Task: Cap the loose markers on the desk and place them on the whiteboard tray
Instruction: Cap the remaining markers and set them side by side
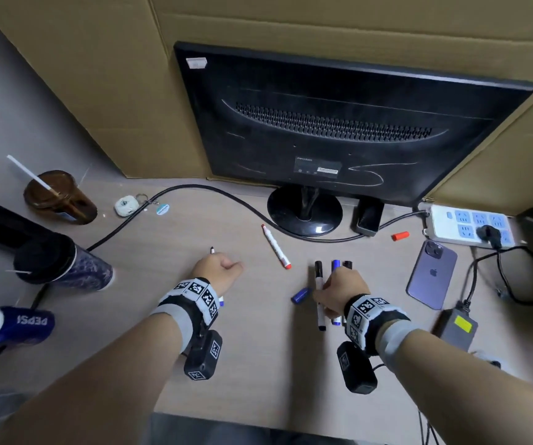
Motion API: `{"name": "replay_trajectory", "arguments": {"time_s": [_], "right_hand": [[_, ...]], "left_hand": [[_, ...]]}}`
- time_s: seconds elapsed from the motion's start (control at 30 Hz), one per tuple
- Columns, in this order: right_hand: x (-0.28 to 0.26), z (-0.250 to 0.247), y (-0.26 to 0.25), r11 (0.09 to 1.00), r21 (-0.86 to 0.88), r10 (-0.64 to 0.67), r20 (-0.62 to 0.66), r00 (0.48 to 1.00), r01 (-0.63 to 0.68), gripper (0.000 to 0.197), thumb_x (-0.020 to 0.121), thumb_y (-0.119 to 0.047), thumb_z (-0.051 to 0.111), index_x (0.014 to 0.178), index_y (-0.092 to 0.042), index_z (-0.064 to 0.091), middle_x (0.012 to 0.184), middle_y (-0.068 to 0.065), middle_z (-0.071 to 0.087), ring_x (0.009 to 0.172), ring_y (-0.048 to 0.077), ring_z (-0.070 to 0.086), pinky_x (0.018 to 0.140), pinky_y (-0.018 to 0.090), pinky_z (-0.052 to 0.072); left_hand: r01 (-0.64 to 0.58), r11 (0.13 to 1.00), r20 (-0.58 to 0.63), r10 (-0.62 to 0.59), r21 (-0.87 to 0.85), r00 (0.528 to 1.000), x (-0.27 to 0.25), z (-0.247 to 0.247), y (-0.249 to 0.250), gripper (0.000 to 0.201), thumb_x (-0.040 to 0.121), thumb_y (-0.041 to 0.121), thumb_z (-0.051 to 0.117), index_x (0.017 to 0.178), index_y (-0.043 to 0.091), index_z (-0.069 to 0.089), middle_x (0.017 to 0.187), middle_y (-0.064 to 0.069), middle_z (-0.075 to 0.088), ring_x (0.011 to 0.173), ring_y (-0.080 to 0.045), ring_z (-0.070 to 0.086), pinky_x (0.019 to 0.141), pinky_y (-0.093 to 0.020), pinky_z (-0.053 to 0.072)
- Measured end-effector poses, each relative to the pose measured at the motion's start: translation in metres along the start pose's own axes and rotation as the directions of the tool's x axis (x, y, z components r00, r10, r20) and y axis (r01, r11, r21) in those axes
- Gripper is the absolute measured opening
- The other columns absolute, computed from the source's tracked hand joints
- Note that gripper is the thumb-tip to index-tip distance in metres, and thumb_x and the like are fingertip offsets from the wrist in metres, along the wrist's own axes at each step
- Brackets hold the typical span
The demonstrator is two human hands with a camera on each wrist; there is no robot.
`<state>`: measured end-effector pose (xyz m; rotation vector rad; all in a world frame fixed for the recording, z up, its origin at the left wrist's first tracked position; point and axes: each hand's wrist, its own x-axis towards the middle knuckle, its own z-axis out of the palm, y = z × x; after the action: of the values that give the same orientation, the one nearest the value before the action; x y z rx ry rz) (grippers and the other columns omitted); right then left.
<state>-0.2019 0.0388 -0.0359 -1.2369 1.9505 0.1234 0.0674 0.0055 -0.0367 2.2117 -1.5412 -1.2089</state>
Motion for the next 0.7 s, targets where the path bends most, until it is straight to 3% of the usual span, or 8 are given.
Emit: {"name": "replay_trajectory", "arguments": {"time_s": [0.13, 0.27, 0.43, 0.5, 0.57, 0.7], "right_hand": [[0.016, 0.017, 0.006, 0.998, -0.055, 0.018, -0.016, 1.0, -0.019, 0.023, 0.076, -0.032, 0.065, 0.081, -0.009, 0.065, 0.081, 0.011, 0.076, 0.071, 0.029, 0.075, 0.069, 0.037, 0.065], [0.021, 0.018, 0.003, 0.997, -0.066, 0.04, -0.041, 0.998, -0.043, 0.019, 0.079, -0.03, 0.068, 0.081, -0.012, 0.06, 0.085, 0.011, 0.075, 0.077, 0.03, 0.075, 0.065, 0.033, 0.06], [0.022, 0.011, -0.005, 0.993, -0.115, 0.023, -0.078, 0.997, -0.032, 0.02, 0.082, -0.025, 0.067, 0.076, -0.015, 0.051, 0.089, 0.012, 0.073, 0.076, 0.03, 0.07, 0.062, 0.029, 0.051], [0.022, 0.01, -0.011, 0.99, -0.142, -0.02, -0.124, 0.992, 0.002, 0.009, 0.085, -0.019, 0.063, 0.085, -0.011, 0.057, 0.095, 0.012, 0.069, 0.079, 0.032, 0.063, 0.067, 0.03, 0.048], [0.023, 0.011, -0.017, 0.987, -0.148, -0.081, -0.154, 0.985, 0.058, 0.017, 0.084, -0.016, 0.062, 0.099, -0.011, 0.06, 0.1, 0.011, 0.065, 0.088, 0.034, 0.062, 0.069, 0.031, 0.046], [0.022, 0.014, -0.029, 0.974, -0.119, -0.193, 0.01, 0.981, 0.193, 0.032, 0.073, -0.008, 0.07, 0.1, -0.023, 0.064, 0.113, 0.006, 0.057, 0.097, 0.028, 0.061, 0.076, 0.032, 0.053]], "left_hand": [[0.083, 0.993, -0.016, -0.082, 0.086, 0.996, 0.005, 0.004, -0.015, 0.038, 0.087, 0.037, 0.061, 0.059, 0.018, 0.044, 0.056, -0.003, 0.043, 0.046, -0.022, 0.044, 0.053, -0.026, 0.037], [0.11, 0.989, -0.004, -0.11, 0.095, 0.994, 0.007, 0.005, -0.02, 0.033, 0.087, 0.034, 0.06, 0.061, 0.018, 0.048, 0.052, -0.002, 0.047, 0.031, -0.01, 0.046, 0.05, -0.023, 0.036], [0.14, 0.987, -0.027, -0.138, 0.078, 0.99, 0.01, 0.003, -0.023, 0.037, 0.087, 0.034, 0.06, 0.059, 0.015, 0.049, 0.049, 0.0, 0.051, 0.043, -0.021, 0.049, 0.052, -0.024, 0.038], [0.166, 0.982, -0.047, -0.163, 0.088, 0.986, 0.011, -0.001, -0.024, 0.038, 0.089, 0.037, 0.059, 0.061, 0.012, 0.052, 0.052, 0.001, 0.055, 0.049, -0.022, 0.053, 0.053, -0.025, 0.04], [0.185, 0.979, -0.056, -0.181, 0.09, 0.982, 0.015, -0.003, -0.028, 0.03, 0.088, 0.04, 0.06, 0.069, 0.017, 0.058, 0.061, 0.002, 0.062, 0.059, -0.024, 0.059, 0.061, -0.028, 0.047], [0.222, 0.974, -0.127, -0.215, 0.048, 0.968, 0.019, -0.006, -0.034, 0.021, 0.083, 0.041, 0.068, 0.087, 0.022, 0.061, 0.075, 0.002, 0.067, 0.067, -0.022, 0.064, 0.064, -0.028, 0.05]]}}
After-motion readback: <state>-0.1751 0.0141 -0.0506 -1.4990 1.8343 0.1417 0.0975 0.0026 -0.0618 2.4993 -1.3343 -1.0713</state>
